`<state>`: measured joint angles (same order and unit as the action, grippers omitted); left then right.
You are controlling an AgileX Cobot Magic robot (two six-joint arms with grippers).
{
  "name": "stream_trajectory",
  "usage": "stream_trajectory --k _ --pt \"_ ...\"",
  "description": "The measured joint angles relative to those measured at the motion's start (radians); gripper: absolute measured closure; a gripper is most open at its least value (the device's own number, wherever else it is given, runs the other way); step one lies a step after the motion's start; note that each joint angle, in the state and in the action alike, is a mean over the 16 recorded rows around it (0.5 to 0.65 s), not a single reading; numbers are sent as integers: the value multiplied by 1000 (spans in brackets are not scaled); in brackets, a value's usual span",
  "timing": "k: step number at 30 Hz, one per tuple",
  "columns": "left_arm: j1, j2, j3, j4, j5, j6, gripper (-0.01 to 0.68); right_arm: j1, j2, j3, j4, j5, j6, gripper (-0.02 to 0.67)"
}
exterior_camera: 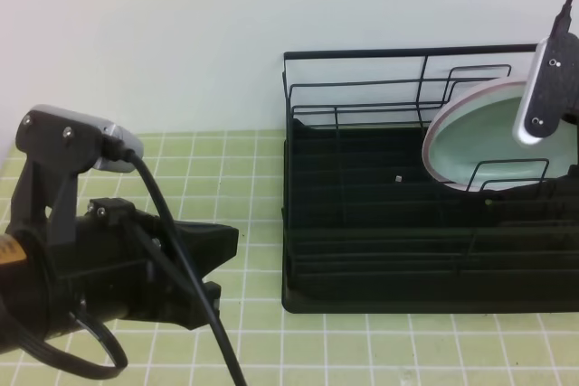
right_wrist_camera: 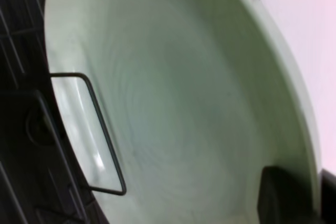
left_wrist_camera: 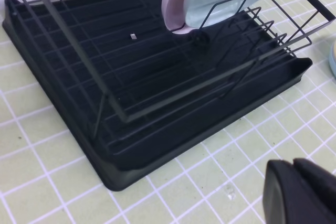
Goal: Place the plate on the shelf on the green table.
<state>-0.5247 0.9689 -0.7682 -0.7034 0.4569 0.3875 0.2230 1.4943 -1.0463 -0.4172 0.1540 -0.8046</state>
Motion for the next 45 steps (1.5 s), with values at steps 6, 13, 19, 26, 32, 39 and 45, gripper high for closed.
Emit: stream_trajectory --k 6,13,19,26,32,39,45 --pt "0 0 0 -1 2 1 673 0 5 0 0 8 20 530" --pt "0 0 0 -2 9 2 673 -1 -1 0 0 2 39 450" --pt "0 0 0 -2 15 2 673 -1 -1 0 0 -9 59 409" --pt "0 0 0 -2 18 1 673 0 -18 0 2 -10 165 443" --pt "0 1 0 2 17 16 673 0 -95 0 28 -27 379 529" --pt "0 2 0 10 4 57 673 0 -282 2 119 -77 652 627" --pt "0 2 0 11 -16 89 673 0 -483 41 220 -115 776 649"
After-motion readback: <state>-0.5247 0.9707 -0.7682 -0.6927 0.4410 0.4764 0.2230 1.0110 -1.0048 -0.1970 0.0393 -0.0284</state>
